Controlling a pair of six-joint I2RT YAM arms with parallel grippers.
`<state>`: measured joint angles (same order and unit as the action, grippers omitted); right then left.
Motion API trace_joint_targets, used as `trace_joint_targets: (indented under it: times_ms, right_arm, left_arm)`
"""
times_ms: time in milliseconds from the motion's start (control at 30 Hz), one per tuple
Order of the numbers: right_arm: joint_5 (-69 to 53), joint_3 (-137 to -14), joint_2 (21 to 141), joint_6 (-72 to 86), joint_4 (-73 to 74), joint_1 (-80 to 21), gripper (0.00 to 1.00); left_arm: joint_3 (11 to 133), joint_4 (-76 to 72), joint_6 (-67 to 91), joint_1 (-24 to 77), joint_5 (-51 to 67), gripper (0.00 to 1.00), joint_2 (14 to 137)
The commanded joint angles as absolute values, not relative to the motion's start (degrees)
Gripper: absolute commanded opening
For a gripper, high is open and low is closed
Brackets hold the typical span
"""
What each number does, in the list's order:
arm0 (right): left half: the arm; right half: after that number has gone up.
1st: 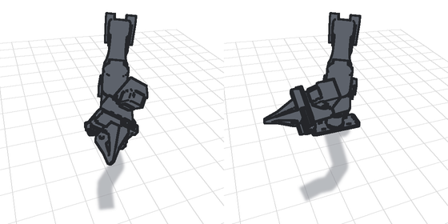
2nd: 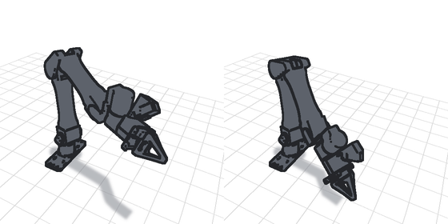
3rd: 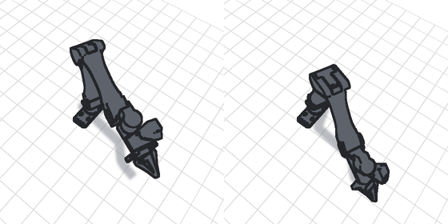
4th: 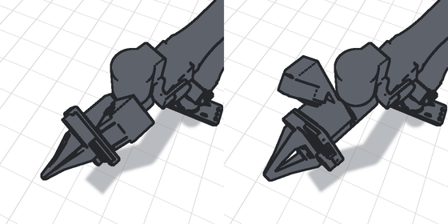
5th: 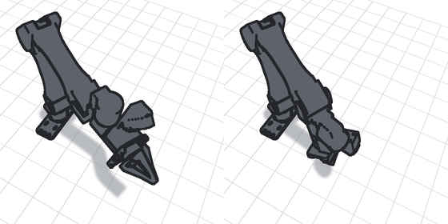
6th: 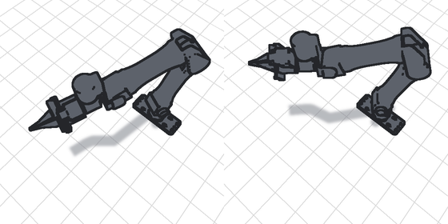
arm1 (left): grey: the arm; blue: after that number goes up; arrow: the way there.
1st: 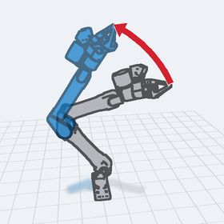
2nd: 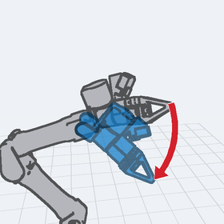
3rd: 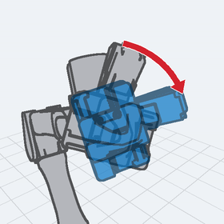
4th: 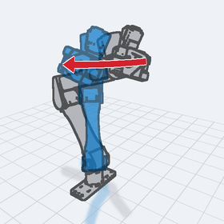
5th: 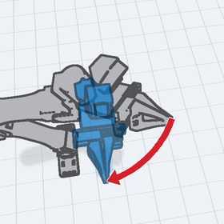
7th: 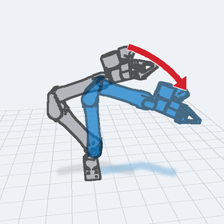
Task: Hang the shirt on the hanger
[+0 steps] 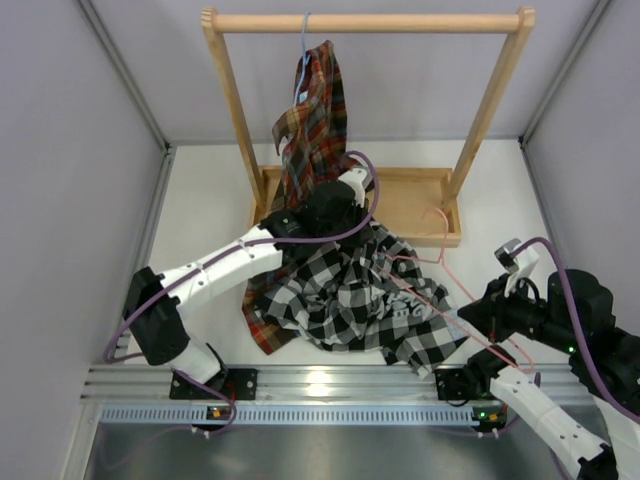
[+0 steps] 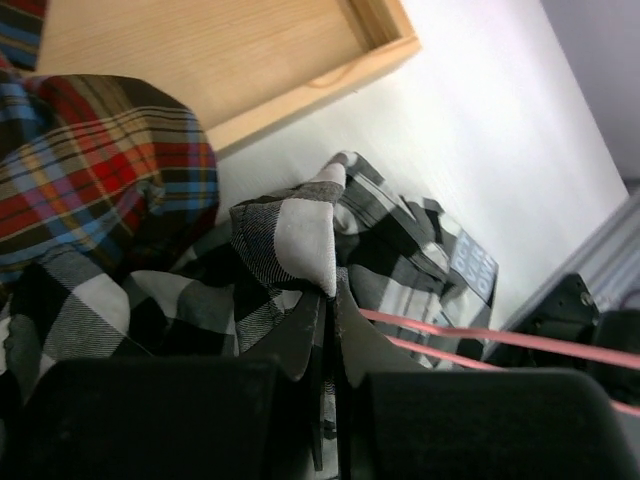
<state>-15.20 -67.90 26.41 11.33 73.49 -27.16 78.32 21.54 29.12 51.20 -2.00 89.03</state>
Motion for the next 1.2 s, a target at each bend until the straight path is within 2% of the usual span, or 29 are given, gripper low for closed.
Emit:
trace_joint_targets:
  times_ms: [0,167,233,400,600,700,800,867,933,1033,1100,1167]
  right_arm:
    - [-17.3,-66.4,26.7,13.2,67.5,-27.2,0.00]
    - [-23.1,-62.5,26.6,13.3,59.9,-27.2,0.00]
    - [-28.4,-61.9,26.3,12.6,56.9,-27.2,0.00]
    - [-30.8,-63.3,23.0,11.4,53.7,-27.2,0.00]
    - [-44.4,-58.3,17.7,11.6,41.8,-27.2,0.00]
    - [-49.7,-57.1,16.7,12.6,36.8,-27.2,0.00]
    - [-51.9,-59.7,16.7,11.9,36.8,-27.2,0.00]
    - [-49.9,-62.5,15.8,11.7,36.9,-27.3,0.00]
    - [-40.2,-65.0,14.2,13.4,37.3,-27.2,0.00]
    - [-22.2,-68.0,12.6,14.9,40.6,-27.2,0.00]
    - [-9.4,-68.6,11.2,15.2,41.7,-26.6,0.00]
    - [-3.3,-68.7,9.6,14.7,42.5,-26.2,0.00]
  left_arm:
    - [78.8,20.2,24.8,51.7,7.4,0.00,84.2]
    - [78.9,20.5,18.9,52.6,26.1,0.00,81.8]
    - [81.3,23.6,15.4,53.3,28.6,0.00,79.9]
    - [94.6,36.2,8.0,54.8,21.4,0.00,78.3]
    - [111.2,46.7,1.2,57.5,16.7,0.00,80.9]
    - [119.9,53.2,-3.8,63.3,11.4,0.00,84.5]
    - [126.6,58.5,-7.8,73.8,3.5,0.00,88.1]
    - [128.1,58.9,-9.3,78.0,-3.6,0.00,88.6]
    - [132.0,58.4,-9.7,81.8,-6.6,0.00,89.2]
    - [138.1,53.0,-8.4,84.9,-18.8,0.00,91.3]
    - [136.5,47.1,-9.5,85.2,-20.0,0.00,90.1]
    - [135.0,41.0,-11.4,85.4,-18.1,0.00,89.7]
